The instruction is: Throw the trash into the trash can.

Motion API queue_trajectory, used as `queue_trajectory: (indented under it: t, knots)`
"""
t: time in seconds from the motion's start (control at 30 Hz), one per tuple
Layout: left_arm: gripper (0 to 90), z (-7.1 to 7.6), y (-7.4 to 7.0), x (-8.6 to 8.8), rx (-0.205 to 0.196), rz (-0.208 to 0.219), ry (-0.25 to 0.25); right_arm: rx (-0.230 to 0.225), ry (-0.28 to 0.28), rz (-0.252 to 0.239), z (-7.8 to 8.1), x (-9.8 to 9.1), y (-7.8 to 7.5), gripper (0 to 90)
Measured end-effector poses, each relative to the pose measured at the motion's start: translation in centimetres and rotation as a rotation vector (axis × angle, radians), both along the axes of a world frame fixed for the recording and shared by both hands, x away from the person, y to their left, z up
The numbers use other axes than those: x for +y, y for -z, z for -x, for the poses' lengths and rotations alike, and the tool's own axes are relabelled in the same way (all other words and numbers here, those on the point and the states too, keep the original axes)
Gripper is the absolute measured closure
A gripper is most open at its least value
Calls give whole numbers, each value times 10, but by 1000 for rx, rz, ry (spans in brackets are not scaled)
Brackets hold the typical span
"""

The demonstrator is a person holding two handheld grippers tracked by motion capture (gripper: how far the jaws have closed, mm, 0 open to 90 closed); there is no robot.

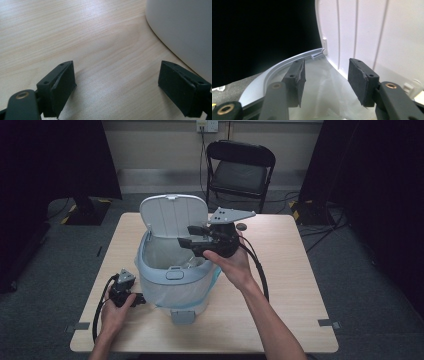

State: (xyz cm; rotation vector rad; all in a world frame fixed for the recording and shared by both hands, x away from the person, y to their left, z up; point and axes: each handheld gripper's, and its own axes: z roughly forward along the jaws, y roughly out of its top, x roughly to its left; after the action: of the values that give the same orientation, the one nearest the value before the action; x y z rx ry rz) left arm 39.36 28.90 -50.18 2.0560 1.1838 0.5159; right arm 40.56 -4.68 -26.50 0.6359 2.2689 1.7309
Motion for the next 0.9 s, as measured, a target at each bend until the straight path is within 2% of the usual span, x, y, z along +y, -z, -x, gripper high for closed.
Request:
queue_trajectory:
  t: [0.27,0.63,0.77,0.9]
  knots:
    - [135,0,0,0,1,-2,1,-12,43,4,0,-8,1,388]
    - [135,0,0,0,1,-2,1,-9,172,5,-5,-38,6,259]
    - [135,0,0,0,0,-3,1,-10,227,6,-9,-46,9,228]
    - [135,0,0,0,0,-3,1,1,257,8,-13,-52,11,209]
